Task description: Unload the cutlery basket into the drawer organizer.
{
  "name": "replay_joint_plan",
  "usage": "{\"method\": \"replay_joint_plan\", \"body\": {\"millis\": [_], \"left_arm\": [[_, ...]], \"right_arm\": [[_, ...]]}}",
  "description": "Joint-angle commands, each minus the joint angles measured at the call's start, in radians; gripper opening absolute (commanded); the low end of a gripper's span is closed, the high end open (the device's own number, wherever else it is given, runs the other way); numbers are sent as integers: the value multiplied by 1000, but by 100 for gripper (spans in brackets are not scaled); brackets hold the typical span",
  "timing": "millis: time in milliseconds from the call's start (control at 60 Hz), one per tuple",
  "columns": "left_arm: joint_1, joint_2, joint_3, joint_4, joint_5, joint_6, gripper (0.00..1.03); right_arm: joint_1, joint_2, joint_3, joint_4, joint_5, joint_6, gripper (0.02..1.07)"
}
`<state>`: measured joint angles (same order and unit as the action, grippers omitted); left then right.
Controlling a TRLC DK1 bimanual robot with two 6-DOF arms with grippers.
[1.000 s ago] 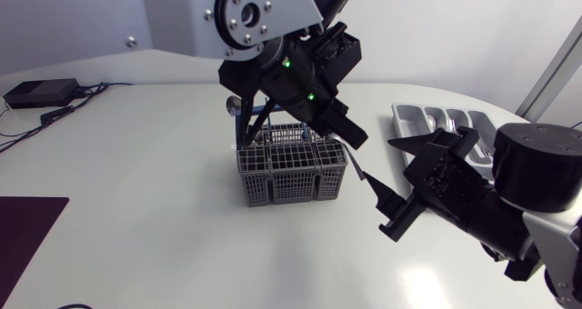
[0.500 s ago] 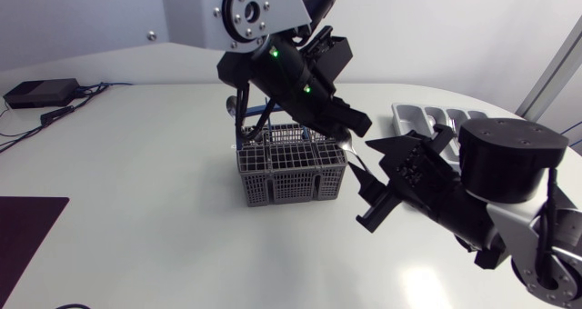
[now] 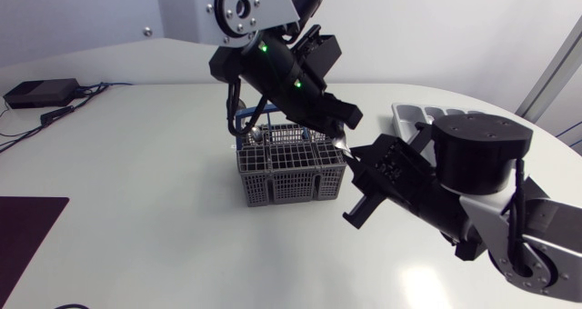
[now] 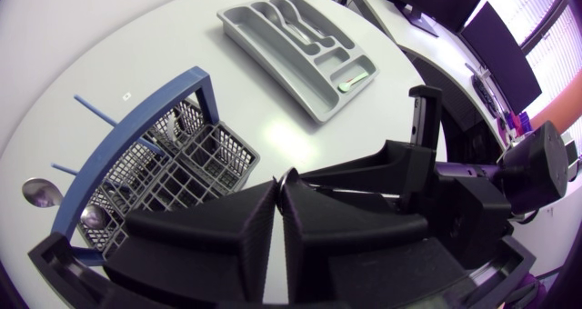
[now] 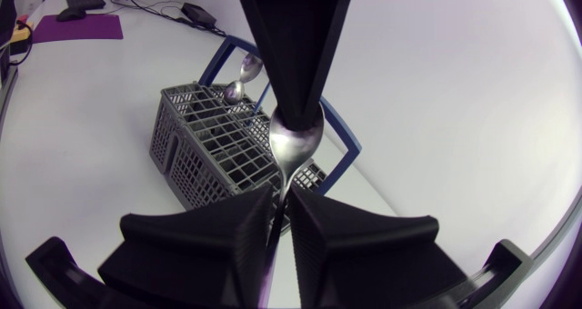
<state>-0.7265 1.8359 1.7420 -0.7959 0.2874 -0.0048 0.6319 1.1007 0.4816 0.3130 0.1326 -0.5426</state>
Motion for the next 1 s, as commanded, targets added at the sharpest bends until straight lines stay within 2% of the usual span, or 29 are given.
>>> {"method": "replay_joint_plan", "body": {"millis": [0,67,100,133,283,433,517,717,817,983], "left_arm": [[9,25,28,-14,12,-32,13],[10,25,31,-14,12,-37,14],[13,25,34,-16,12,-41,18],[16,23,39,-16,12,-47,31],[32,22,73,-20,29,-67,66],[68,6,96,-19,32,-81,84],[93,-1,93,-19,32,-81,86],[171,-21,63,-19,30,-24,86],[199,-53,27,-17,10,12,86],[214,-90,-32,-20,-17,58,86]], "right_arm": [[14,8,15,0,9,12,10],[15,5,17,-11,7,10,10],[17,2,18,-20,2,10,10],[20,-4,15,-23,1,9,10],[18,-25,9,-55,-24,1,10],[-1,-67,-15,-100,-76,-17,10],[-46,-98,-31,-135,-125,-39,10],[-267,-190,-74,-238,-327,-143,10],[-463,-208,-80,-298,-501,-220,10],[-753,-180,-78,-354,-720,-411,10]]}}
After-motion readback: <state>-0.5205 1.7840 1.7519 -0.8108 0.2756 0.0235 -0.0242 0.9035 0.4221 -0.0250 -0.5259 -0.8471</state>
